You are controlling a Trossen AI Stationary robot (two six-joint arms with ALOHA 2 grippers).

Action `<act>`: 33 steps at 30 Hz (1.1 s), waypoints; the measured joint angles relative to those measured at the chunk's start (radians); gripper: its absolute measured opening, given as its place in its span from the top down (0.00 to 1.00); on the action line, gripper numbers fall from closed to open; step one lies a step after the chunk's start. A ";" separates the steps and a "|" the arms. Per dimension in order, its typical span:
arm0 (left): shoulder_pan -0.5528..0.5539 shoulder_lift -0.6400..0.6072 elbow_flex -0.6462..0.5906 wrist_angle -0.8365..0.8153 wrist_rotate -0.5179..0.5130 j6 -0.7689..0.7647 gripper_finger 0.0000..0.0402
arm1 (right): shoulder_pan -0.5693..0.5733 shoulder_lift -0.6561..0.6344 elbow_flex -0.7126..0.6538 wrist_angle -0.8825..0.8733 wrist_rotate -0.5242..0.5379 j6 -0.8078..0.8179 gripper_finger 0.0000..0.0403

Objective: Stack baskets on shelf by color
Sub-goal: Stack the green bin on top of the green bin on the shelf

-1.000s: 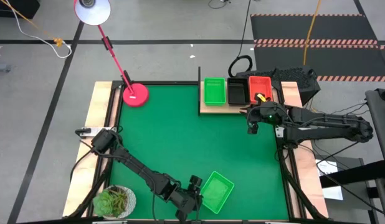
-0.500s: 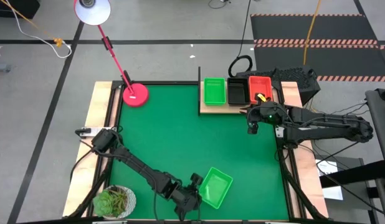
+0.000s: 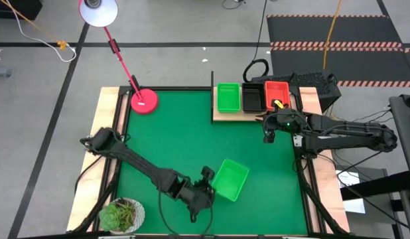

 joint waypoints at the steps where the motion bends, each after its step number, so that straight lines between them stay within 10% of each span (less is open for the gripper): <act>1: 0.010 -0.014 -0.001 -0.008 -0.015 0.016 0.99 | 0.000 -0.001 0.000 0.000 0.000 0.000 0.89; 22: 0.362 -0.304 0.001 -0.025 -0.108 0.335 0.98 | 0.000 -0.183 0.001 -0.068 0.000 0.027 0.89; 33: 0.626 -0.248 0.001 0.144 0.081 0.415 0.99 | 0.000 -0.195 0.001 -0.074 -0.002 0.112 0.89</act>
